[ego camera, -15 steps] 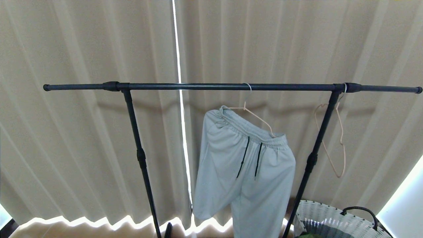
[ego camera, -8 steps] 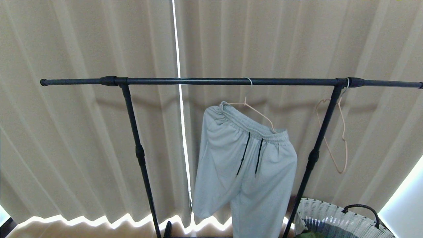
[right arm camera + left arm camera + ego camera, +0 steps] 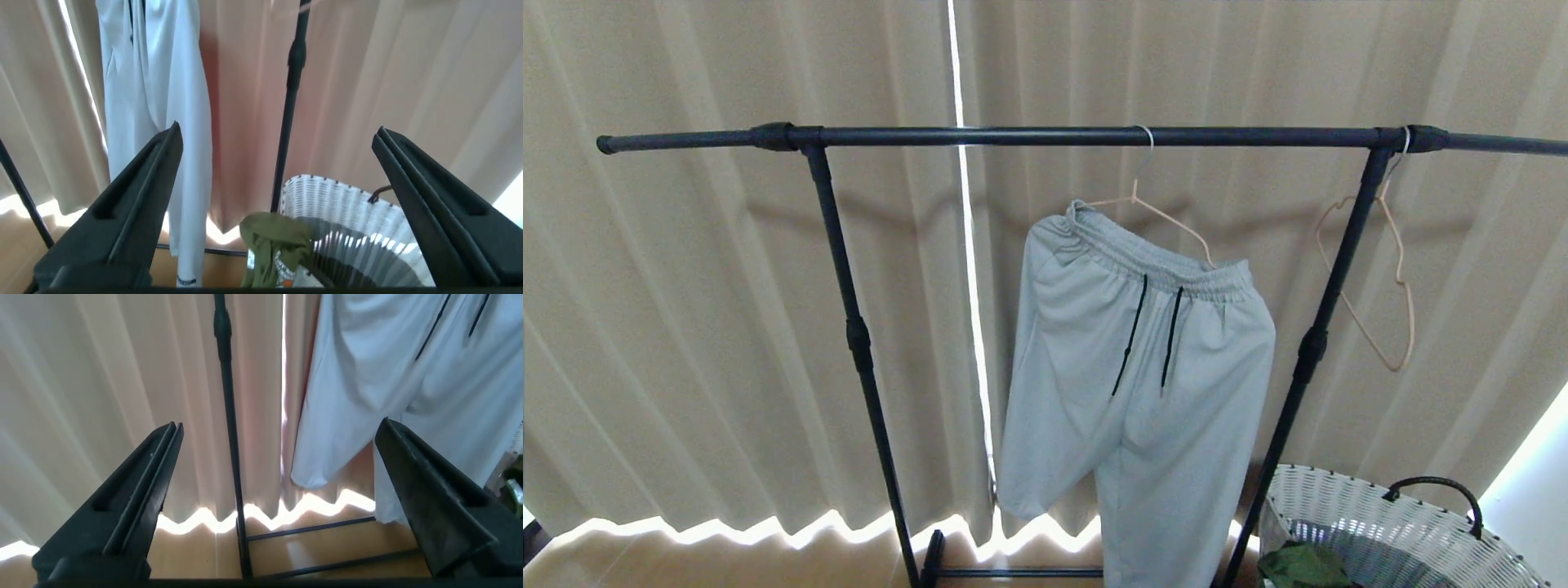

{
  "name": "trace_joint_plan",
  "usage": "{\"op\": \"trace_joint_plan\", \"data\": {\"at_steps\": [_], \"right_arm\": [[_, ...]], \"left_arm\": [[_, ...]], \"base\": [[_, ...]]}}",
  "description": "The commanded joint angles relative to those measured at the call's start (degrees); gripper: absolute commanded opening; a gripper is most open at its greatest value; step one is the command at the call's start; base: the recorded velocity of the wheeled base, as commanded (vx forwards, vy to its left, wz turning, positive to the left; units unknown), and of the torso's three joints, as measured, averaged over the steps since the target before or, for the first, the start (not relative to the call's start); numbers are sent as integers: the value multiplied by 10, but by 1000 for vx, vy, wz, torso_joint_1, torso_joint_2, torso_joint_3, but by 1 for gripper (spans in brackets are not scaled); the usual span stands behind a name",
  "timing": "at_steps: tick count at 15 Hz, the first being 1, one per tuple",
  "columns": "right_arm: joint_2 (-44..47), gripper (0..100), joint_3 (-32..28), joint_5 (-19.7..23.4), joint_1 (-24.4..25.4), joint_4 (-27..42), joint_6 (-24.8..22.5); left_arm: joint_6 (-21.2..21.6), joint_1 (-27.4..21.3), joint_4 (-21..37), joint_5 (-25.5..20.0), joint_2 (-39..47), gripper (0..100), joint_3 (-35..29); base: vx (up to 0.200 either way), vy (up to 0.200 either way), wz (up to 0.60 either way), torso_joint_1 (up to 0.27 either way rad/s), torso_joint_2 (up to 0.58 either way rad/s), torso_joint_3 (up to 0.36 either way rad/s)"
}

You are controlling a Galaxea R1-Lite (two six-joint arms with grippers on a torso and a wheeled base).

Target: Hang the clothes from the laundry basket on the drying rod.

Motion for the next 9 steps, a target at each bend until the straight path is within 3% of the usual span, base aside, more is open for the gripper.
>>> {"op": "trace_joint_plan", "data": {"at_steps": [1, 9], "right_arm": [[0, 100, 0, 0, 0, 0, 0], [0, 100, 0, 0, 0, 0, 0]], "left_arm": [[-1, 0, 0, 0, 0, 100, 0], [-2, 0, 0, 3, -1, 100, 1]], "base": [[0, 0, 0, -198, 486, 276], [0, 0, 0, -179, 474, 291]]}}
